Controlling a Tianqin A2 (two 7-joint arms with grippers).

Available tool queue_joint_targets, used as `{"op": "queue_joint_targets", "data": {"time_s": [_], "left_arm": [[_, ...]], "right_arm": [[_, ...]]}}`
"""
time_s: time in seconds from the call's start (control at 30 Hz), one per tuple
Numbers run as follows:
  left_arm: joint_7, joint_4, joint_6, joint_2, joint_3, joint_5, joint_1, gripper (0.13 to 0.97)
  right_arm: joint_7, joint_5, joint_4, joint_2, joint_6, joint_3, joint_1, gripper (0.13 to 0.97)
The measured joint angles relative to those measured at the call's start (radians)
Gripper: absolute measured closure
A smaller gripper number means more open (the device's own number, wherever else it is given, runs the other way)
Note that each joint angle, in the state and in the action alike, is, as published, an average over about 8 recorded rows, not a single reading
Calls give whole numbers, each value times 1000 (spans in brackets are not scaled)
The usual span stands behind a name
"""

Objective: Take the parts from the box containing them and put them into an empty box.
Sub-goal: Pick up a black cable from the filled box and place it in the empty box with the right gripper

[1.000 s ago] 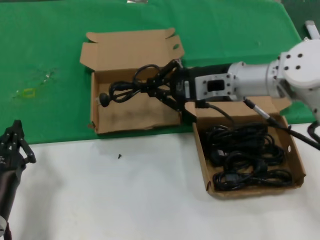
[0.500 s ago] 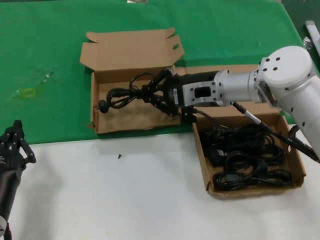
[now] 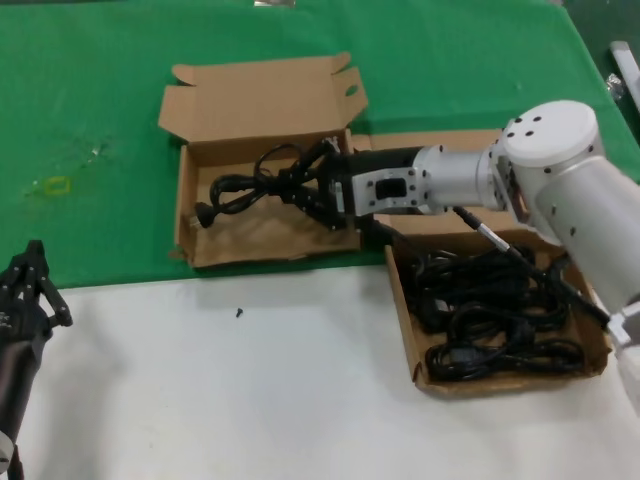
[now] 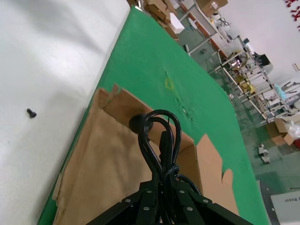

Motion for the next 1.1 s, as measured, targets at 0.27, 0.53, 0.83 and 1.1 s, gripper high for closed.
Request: {"op": "queue_joint_targets", "data": {"time_s": [0.27, 0.53, 0.83, 1.1], "left_arm": [[0, 0, 0, 0, 0, 0, 0, 954], [0, 0, 0, 0, 0, 0, 0, 954], [0, 0, 0, 0, 0, 0, 0, 954], [0, 0, 0, 0, 0, 0, 0, 954]], "right_arm": [[-148, 30, -176, -45, 17, 53, 60, 913], [-211, 40, -256, -62, 29, 85, 88, 911], [-229, 36, -278, -65, 38, 102, 95, 885], [-222, 33, -272, -63, 39, 103, 93, 811]]}}
